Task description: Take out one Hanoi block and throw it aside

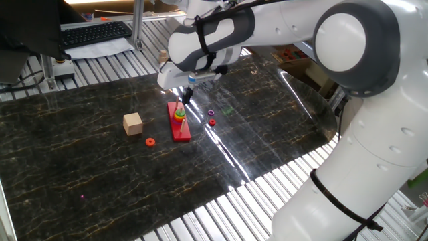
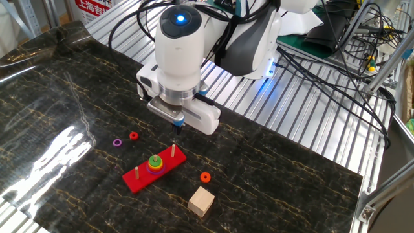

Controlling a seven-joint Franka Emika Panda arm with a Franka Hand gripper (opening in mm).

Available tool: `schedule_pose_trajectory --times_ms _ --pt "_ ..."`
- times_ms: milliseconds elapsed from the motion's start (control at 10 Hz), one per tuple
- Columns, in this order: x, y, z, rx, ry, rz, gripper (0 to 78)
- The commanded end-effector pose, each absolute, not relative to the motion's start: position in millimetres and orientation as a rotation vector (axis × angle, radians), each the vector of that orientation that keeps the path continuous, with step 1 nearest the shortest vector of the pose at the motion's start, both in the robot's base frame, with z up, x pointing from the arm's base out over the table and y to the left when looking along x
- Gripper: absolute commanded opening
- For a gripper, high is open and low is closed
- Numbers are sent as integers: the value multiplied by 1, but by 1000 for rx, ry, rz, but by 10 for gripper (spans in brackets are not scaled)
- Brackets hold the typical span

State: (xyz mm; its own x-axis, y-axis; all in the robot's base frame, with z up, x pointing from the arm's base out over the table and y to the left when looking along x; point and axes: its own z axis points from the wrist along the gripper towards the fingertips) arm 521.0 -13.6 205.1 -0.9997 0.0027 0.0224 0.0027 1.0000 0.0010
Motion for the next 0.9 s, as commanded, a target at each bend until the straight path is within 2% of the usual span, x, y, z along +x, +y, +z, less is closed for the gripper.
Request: schedule_pose_trajectory --times_ms 100,400,600,700,900 --pt "518 -23 198 35 -3133 -5 0" --pt "517 -28 193 -40 -3161 12 0" --pt "528 -28 196 -81 -3171 7 0" --pt "544 -34 206 -80 -3119 13 0" --pt "544 -35 206 -72 -3108 39 0"
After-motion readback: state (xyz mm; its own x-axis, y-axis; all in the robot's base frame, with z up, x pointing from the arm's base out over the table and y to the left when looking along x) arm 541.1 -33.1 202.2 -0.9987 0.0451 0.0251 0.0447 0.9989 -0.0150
